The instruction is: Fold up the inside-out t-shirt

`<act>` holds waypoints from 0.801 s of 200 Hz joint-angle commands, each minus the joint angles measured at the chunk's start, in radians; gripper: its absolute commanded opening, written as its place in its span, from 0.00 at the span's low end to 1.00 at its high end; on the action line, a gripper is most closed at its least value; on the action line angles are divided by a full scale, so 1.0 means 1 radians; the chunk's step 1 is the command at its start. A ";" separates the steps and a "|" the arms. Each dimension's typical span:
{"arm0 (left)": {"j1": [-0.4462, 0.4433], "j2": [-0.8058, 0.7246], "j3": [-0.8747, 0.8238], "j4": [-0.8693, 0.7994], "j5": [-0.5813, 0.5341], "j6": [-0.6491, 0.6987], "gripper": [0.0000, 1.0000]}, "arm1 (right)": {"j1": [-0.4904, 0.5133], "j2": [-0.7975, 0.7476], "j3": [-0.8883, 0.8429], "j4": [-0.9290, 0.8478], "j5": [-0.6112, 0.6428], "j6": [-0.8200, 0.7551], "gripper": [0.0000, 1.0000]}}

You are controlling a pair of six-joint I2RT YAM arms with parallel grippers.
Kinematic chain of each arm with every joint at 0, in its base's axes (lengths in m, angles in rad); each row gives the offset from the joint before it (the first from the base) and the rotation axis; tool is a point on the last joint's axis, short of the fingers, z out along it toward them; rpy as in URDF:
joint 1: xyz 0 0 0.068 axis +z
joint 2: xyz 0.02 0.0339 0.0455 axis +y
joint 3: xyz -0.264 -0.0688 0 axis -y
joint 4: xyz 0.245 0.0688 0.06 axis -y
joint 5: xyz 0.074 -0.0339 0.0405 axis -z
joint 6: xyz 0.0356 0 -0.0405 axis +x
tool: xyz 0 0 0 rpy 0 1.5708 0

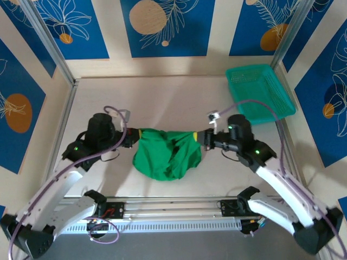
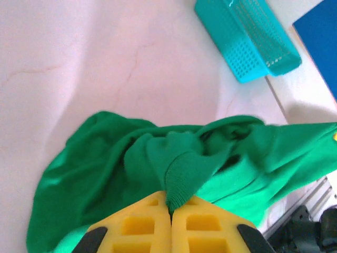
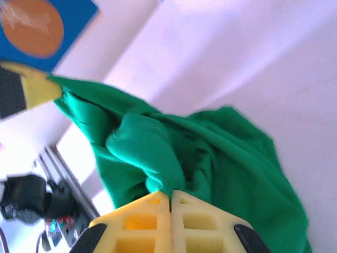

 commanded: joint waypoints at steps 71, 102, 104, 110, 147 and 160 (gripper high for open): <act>0.051 0.113 -0.152 -0.067 0.198 0.015 0.45 | 0.114 0.234 0.072 -0.328 -0.023 -0.015 0.51; -0.005 0.133 -0.141 -0.074 0.190 -0.008 0.53 | 0.251 0.377 0.191 -0.292 0.064 -0.061 0.53; -0.009 0.138 -0.142 -0.071 0.188 -0.011 0.53 | 0.259 0.390 0.193 -0.285 0.071 -0.057 0.53; -0.021 0.146 -0.146 -0.065 0.173 -0.021 0.54 | 0.280 0.422 0.201 -0.269 0.090 -0.049 0.53; -0.060 0.146 -0.243 0.022 -0.005 -0.048 0.63 | 0.355 0.564 0.181 -0.182 0.288 -0.049 0.53; -0.060 0.192 -0.238 0.011 -0.046 -0.036 0.63 | 0.354 0.600 0.193 -0.180 0.347 -0.040 0.50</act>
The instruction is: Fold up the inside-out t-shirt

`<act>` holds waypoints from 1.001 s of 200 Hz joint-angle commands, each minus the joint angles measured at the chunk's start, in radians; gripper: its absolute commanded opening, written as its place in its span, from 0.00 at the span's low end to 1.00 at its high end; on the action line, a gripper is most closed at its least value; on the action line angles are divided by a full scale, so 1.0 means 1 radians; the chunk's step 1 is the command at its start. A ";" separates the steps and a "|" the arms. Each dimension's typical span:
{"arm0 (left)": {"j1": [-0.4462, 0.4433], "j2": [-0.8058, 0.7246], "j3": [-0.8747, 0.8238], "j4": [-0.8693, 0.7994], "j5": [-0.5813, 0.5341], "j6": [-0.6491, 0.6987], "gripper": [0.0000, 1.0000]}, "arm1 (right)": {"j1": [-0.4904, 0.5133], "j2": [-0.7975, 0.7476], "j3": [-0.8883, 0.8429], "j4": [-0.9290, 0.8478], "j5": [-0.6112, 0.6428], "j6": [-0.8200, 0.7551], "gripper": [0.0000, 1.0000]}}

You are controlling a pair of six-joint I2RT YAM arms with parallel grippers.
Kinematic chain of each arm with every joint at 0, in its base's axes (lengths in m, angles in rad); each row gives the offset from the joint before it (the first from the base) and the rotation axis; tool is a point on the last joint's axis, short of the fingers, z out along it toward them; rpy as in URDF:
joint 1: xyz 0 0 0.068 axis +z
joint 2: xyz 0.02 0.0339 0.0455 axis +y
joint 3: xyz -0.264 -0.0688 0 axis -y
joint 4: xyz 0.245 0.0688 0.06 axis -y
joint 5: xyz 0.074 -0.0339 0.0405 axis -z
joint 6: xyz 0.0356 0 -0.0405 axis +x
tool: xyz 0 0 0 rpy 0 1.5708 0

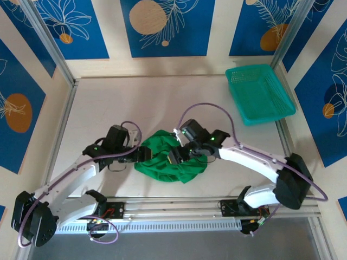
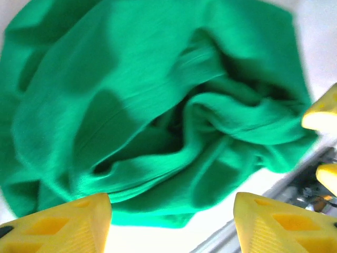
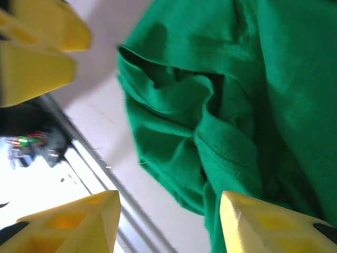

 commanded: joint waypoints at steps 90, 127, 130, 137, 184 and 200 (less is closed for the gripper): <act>0.000 0.010 0.313 -0.164 -0.131 0.237 0.00 | -0.172 -0.341 0.093 -0.043 0.027 -0.059 0.00; 0.000 -0.110 0.245 -0.132 -0.076 0.202 0.00 | -0.181 -0.316 -0.040 -0.032 -0.156 -0.045 0.64; 0.000 -0.109 0.233 -0.122 -0.054 0.195 0.00 | -0.165 -0.299 -0.049 -0.021 -0.153 -0.028 0.69; 0.000 -0.109 0.205 -0.110 -0.015 0.177 0.00 | -0.125 -0.259 -0.065 0.011 -0.140 0.001 0.70; -0.004 -0.037 0.041 -0.012 -0.023 0.080 0.50 | 0.015 0.020 0.025 0.048 0.195 0.064 0.66; -0.029 0.023 0.011 0.044 -0.044 0.047 0.54 | 0.016 0.082 0.045 0.057 0.216 0.050 0.61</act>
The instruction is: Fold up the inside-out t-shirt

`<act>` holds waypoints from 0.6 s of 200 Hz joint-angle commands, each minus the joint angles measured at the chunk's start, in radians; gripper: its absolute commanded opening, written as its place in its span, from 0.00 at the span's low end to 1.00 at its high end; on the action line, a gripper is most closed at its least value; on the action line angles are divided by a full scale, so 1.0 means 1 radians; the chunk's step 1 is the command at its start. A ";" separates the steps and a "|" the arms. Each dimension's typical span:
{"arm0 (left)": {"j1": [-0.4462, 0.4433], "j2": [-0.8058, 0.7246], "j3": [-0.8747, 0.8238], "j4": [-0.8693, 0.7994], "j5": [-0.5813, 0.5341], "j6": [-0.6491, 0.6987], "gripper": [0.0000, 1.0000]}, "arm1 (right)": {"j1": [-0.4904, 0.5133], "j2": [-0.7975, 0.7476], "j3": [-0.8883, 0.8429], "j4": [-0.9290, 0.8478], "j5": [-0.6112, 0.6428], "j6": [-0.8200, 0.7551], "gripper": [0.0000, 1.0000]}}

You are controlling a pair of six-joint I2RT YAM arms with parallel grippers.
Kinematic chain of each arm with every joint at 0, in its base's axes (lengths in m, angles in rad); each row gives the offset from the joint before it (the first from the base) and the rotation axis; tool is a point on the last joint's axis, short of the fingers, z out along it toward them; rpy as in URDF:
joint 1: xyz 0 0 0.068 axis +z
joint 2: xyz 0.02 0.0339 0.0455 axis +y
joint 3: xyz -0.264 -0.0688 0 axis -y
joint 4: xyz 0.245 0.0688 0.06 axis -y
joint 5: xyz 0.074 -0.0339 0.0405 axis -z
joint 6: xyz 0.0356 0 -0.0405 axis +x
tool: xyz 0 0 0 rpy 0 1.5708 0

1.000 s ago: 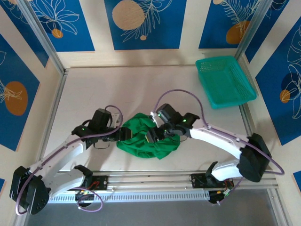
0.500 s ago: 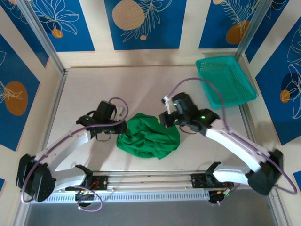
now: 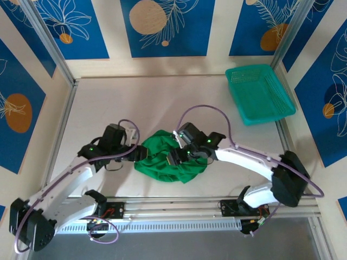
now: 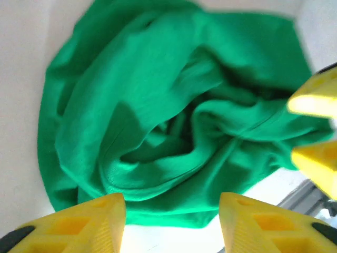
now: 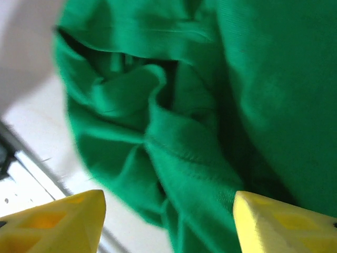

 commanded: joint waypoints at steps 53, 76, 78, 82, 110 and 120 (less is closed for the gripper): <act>-0.038 0.246 -0.041 0.179 -0.211 -0.049 0.59 | 0.009 0.066 0.061 0.051 0.084 -0.020 0.00; -0.033 0.359 0.025 0.195 -0.254 0.023 0.17 | -0.003 -0.026 0.077 0.055 0.085 -0.065 0.00; -0.032 0.370 0.037 0.188 -0.255 0.028 0.13 | -0.006 -0.037 0.083 0.051 0.084 -0.069 0.00; -0.031 0.386 0.068 0.160 -0.253 0.042 0.03 | -0.010 -0.060 0.095 0.042 0.081 -0.077 0.00; -0.030 0.315 0.225 0.039 -0.218 0.105 0.00 | -0.045 -0.269 0.129 0.011 0.020 -0.157 0.00; -0.029 0.239 0.253 0.019 -0.235 0.096 0.00 | -0.049 -0.355 0.091 0.024 -0.018 -0.182 0.00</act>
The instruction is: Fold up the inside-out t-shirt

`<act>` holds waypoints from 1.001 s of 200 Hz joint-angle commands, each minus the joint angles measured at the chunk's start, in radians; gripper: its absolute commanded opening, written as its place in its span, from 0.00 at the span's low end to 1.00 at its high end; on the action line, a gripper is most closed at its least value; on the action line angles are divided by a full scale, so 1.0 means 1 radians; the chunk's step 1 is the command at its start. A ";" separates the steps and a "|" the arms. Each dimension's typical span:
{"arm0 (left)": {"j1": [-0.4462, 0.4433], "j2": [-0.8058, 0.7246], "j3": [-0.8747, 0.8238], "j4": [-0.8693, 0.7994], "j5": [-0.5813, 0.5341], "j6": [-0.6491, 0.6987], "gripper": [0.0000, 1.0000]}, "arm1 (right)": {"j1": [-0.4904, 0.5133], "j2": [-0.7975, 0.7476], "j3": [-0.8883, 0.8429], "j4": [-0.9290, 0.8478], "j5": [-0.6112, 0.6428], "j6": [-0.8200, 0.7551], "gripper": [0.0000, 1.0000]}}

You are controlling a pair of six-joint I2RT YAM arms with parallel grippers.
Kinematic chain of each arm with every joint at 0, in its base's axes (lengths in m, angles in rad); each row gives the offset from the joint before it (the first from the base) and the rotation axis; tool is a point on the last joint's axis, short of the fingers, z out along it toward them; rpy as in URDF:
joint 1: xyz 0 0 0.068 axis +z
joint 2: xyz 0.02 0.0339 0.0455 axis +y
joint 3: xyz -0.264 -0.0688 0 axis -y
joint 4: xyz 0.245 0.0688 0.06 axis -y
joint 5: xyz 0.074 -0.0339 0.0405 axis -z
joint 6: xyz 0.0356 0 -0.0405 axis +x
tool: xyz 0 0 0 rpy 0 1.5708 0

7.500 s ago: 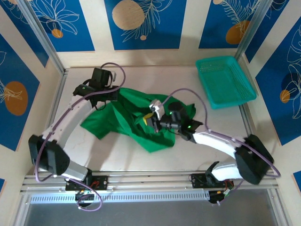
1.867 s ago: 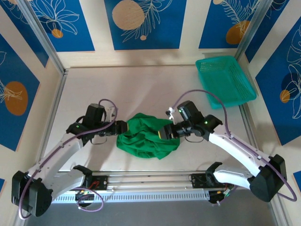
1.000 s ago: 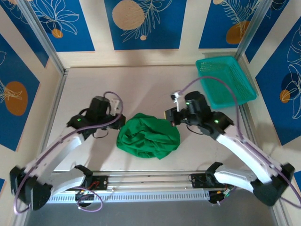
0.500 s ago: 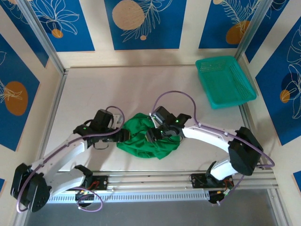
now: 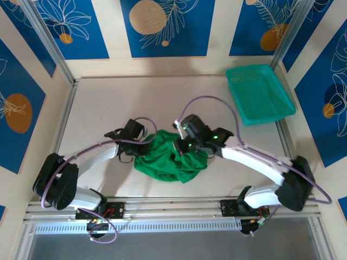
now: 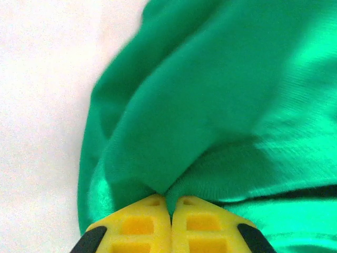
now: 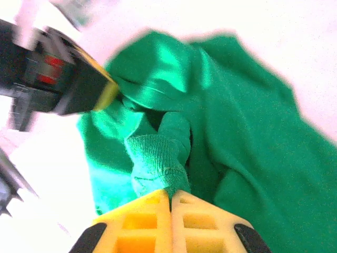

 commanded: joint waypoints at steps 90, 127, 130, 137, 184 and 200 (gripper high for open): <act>0.001 -0.425 -0.257 0.014 0.323 -0.159 0.49 | 0.141 -0.350 -0.374 0.051 -0.139 0.048 0.64; -0.013 -0.496 -0.262 -0.058 0.318 -0.202 0.54 | 0.036 -0.180 -0.187 -0.034 -0.122 0.191 0.60; -0.014 -0.500 -0.264 -0.057 0.314 -0.202 0.54 | 0.041 -0.158 -0.171 -0.044 -0.110 0.214 0.60; -0.014 -0.507 -0.271 -0.052 0.302 -0.198 0.54 | 0.055 -0.107 -0.137 -0.067 -0.076 0.286 0.61; -0.037 -0.442 -0.301 -0.049 0.168 -0.203 0.56 | 0.339 0.072 -0.090 -0.258 0.404 0.839 0.60; -0.050 -0.416 -0.302 -0.063 0.139 -0.207 0.58 | 0.411 0.099 -0.066 -0.311 0.459 0.920 0.56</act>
